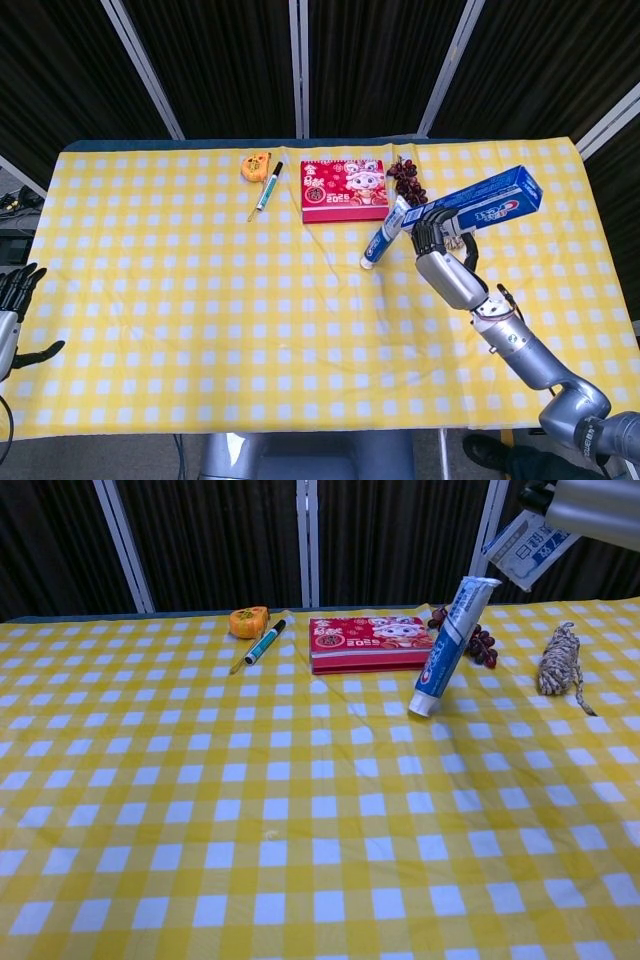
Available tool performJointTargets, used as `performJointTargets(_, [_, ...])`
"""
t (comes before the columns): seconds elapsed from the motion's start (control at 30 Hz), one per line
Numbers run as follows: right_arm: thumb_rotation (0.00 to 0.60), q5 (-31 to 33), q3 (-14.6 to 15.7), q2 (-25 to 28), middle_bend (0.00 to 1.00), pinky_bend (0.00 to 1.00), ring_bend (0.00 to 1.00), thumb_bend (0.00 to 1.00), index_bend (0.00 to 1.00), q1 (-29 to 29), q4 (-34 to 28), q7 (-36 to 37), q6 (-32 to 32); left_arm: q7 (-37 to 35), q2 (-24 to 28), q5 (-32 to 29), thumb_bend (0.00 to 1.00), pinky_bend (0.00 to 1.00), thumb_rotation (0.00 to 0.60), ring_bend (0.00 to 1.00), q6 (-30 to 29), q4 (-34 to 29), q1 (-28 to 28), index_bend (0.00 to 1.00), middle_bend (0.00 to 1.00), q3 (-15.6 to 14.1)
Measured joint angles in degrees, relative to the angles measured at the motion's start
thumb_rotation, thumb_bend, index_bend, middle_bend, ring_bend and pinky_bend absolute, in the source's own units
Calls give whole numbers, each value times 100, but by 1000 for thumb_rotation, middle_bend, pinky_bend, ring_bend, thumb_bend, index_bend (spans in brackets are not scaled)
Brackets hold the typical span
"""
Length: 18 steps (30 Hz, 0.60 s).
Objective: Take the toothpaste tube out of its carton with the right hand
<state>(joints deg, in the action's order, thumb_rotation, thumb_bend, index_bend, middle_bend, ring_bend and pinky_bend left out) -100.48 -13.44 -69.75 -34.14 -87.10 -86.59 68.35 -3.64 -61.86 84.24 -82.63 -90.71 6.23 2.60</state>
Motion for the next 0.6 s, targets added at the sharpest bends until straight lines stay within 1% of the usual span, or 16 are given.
performJointTargets(0.13, [600, 295, 17, -130, 446, 419, 423, 372, 439, 65, -51, 693, 8, 29, -8, 7, 0, 0, 600, 0, 3, -1, 3, 0, 0, -5])
performJointTargets(0.23, [600, 659, 90, -319, 444, 414, 423, 370, 437, 140, -126, 1399, -64, 72, -24, 1, 0, 0, 600, 0, 16, -3, 6, 0, 0, -10])
performJointTargets(0.3, [600, 953, 191, -531, 443, 409, 423, 368, 433, 195, -198, 1819, -135, 91, -31, -11, 0, 0, 600, 0, 26, 0, 9, 0, 0, -8])
performJointTargets(0.47, [600, 1213, 442, -982, 418, 400, 418, 359, 386, 260, -305, 2227, -288, 121, -50, -45, 0, 0, 600, 0, 63, 15, 22, 0, 0, -4])
performJointTargets(0.5, [600, 1258, 492, -1078, 389, 381, 402, 340, 352, 265, -314, 2322, -324, 124, -53, -46, 0, 0, 600, 0, 69, 17, 25, 0, 0, -3])
performJointTargets(0.57, [600, 1299, 563, -1212, 290, 329, 336, 254, 247, 266, -314, 2444, -375, 130, -56, -50, 0, 0, 600, 0, 82, 23, 31, 0, 0, -4])
performJointTargets(0.6, [600, 1313, 604, -1292, 215, 287, 278, 162, 171, 261, -304, 2501, -402, 131, -57, -52, 0, 0, 600, 0, 88, 25, 33, 0, 0, -5])
